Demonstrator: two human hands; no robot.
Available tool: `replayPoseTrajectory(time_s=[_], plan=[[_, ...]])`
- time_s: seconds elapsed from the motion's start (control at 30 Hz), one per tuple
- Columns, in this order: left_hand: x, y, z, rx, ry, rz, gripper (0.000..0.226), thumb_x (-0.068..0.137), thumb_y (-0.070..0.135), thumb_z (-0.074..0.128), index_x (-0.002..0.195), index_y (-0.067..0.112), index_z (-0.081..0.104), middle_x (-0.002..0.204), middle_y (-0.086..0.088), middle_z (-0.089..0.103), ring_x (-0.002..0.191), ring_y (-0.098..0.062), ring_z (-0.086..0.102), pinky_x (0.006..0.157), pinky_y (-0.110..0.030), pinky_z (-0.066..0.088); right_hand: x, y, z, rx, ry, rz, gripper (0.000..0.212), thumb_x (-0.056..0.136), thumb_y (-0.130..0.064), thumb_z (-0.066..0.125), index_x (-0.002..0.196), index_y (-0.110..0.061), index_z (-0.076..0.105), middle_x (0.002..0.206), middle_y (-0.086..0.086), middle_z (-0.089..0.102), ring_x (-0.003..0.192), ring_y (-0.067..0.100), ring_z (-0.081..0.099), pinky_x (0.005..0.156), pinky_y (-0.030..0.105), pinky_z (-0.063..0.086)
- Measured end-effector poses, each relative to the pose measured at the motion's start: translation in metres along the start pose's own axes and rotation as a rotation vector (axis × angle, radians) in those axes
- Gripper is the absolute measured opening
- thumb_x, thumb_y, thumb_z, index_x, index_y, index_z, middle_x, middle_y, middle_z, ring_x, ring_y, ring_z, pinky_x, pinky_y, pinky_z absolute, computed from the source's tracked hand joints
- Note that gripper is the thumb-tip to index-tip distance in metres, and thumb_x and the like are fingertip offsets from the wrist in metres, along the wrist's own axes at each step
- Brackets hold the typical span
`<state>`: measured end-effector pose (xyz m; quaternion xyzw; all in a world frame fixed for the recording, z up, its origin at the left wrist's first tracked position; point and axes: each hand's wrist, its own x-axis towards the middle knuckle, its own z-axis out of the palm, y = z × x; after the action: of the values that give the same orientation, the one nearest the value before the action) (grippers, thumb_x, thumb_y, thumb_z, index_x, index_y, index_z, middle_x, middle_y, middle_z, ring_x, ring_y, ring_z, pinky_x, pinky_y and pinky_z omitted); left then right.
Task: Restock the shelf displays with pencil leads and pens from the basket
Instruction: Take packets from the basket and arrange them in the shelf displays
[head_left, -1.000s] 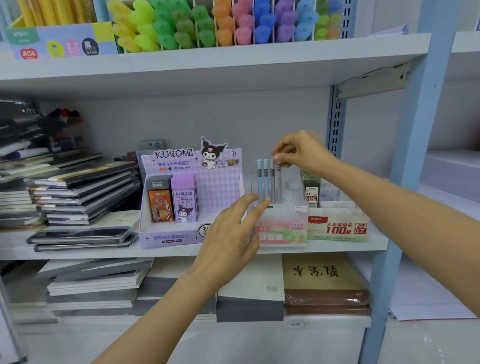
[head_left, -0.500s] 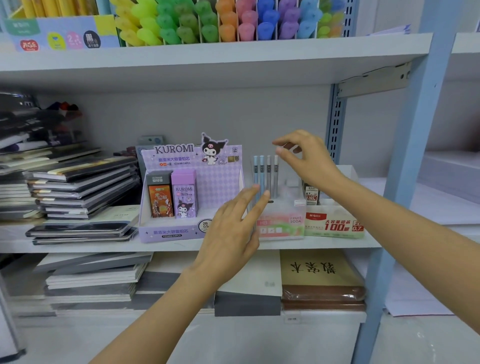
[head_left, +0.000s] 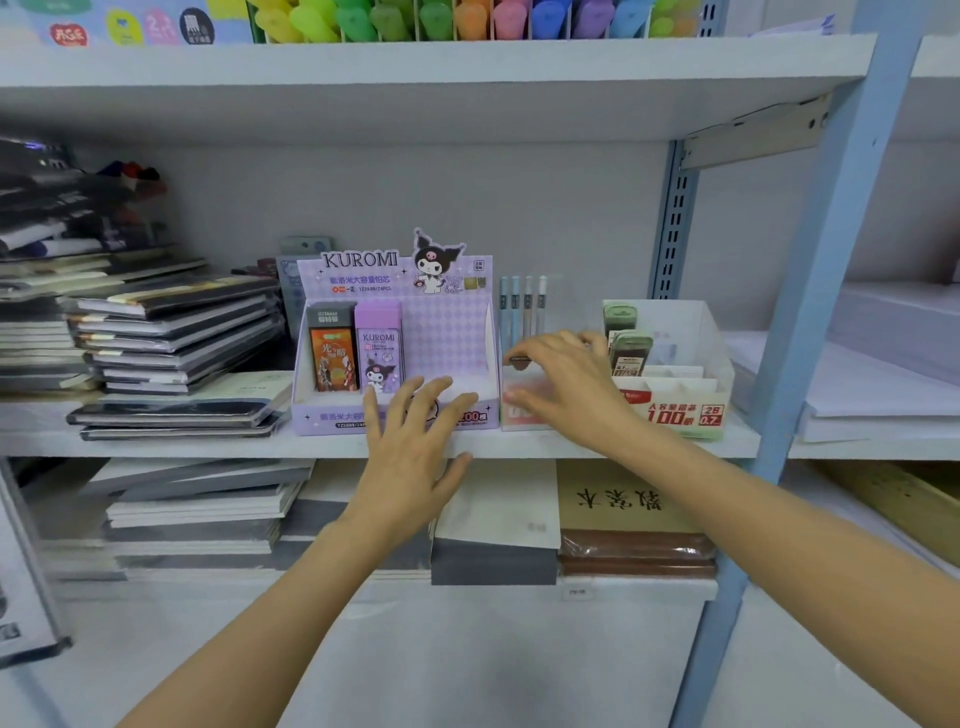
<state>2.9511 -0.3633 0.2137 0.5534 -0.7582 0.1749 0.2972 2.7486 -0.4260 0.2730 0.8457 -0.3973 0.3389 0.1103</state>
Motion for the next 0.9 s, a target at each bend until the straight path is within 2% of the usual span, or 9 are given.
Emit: replayPoseTrajectory(time_s=[0.1,0.23,0.37,0.47,0.53,0.6,0.7,0.8,0.9], plan=[[-0.001,-0.003,-0.001,-0.049,0.035,0.035,0.053,0.092,0.027,0.061,0.142,0.024,0.045,0.154,-0.006,0.030,0.148,-0.029,0.013,0.116,-0.060,-0.008,-0.007,-0.007,0.002,-0.016,0.061,0.006,0.050,0.088,-0.038,0.065,0.134,-0.024,0.050,0.138,-0.002,0.050,0.132,0.016,0.037,0.105,0.029,0.011],[-0.026,-0.006,0.010,-0.050,0.222,0.072,0.057,0.088,0.018,0.059,0.144,0.016,0.045,0.156,-0.015,0.026,0.147,-0.035,0.015,0.118,-0.058,0.004,-0.039,-0.036,0.016,0.123,0.222,-0.254,0.043,0.089,-0.023,0.063,0.130,-0.013,0.054,0.143,0.007,0.047,0.134,0.021,0.038,0.108,0.035,0.024],[-0.097,-0.005,0.058,-0.106,0.276,-0.077,0.048,0.083,0.015,0.058,0.131,0.011,0.051,0.135,-0.014,0.044,0.124,-0.034,0.042,0.106,-0.043,0.027,-0.098,-0.059,0.076,0.388,-0.042,-0.341,0.027,0.091,-0.016,0.062,0.118,-0.011,0.063,0.122,0.003,0.060,0.112,0.017,0.057,0.089,0.032,0.045],[-0.170,-0.005,0.109,-0.159,0.010,-0.148,0.037,0.080,0.007,0.061,0.117,0.004,0.060,0.119,-0.017,0.056,0.107,-0.036,0.053,0.091,-0.043,0.041,-0.157,-0.064,0.139,0.548,-0.363,-0.103,0.022,0.093,-0.015,0.060,0.114,-0.012,0.064,0.109,-0.001,0.062,0.091,0.012,0.060,0.078,0.029,0.049],[-0.224,-0.003,0.140,-0.243,-0.245,-0.233,0.035,0.077,-0.004,0.066,0.112,0.001,0.064,0.114,-0.019,0.060,0.102,-0.040,0.058,0.083,-0.048,0.049,-0.200,-0.060,0.184,0.561,-0.584,0.035,0.021,0.095,-0.017,0.057,0.114,-0.014,0.064,0.109,-0.001,0.062,0.089,0.013,0.060,0.079,0.030,0.049],[-0.274,0.003,0.165,-0.284,-0.521,-0.331,0.036,0.084,0.000,0.063,0.120,0.005,0.061,0.130,-0.018,0.055,0.118,-0.039,0.053,0.095,-0.046,0.045,-0.245,-0.053,0.224,0.536,-0.792,0.128,0.022,0.095,-0.019,0.056,0.116,-0.016,0.060,0.112,0.000,0.060,0.094,0.015,0.059,0.084,0.035,0.049],[-0.338,0.007,0.195,-0.228,-0.848,-0.406,0.050,0.099,0.021,0.045,0.147,0.014,0.034,0.160,-0.006,0.019,0.148,-0.023,0.016,0.115,-0.033,0.022,-0.313,-0.043,0.265,0.501,-0.998,0.298,0.033,0.095,-0.022,0.056,0.127,-0.018,0.052,0.125,0.003,0.055,0.109,0.021,0.055,0.092,0.038,0.047],[-0.370,0.008,0.207,-0.182,-0.993,-0.404,0.059,0.103,0.029,0.036,0.155,0.017,0.011,0.163,0.000,-0.003,0.151,-0.017,-0.001,0.119,-0.027,0.010,-0.366,-0.032,0.287,0.471,-1.100,0.408,0.056,0.093,-0.029,0.060,0.143,-0.023,0.037,0.143,0.004,0.042,0.128,0.022,0.044,0.104,0.034,0.040],[-0.377,0.009,0.214,-0.201,-0.944,-0.432,0.060,0.102,0.027,0.040,0.154,0.014,0.012,0.163,0.000,0.000,0.150,-0.017,-0.003,0.120,-0.027,0.009,-0.394,-0.031,0.302,0.456,-1.103,0.446,0.076,0.090,-0.039,0.063,0.151,-0.027,0.020,0.148,0.004,0.040,0.132,0.023,0.042,0.106,0.036,0.039]])
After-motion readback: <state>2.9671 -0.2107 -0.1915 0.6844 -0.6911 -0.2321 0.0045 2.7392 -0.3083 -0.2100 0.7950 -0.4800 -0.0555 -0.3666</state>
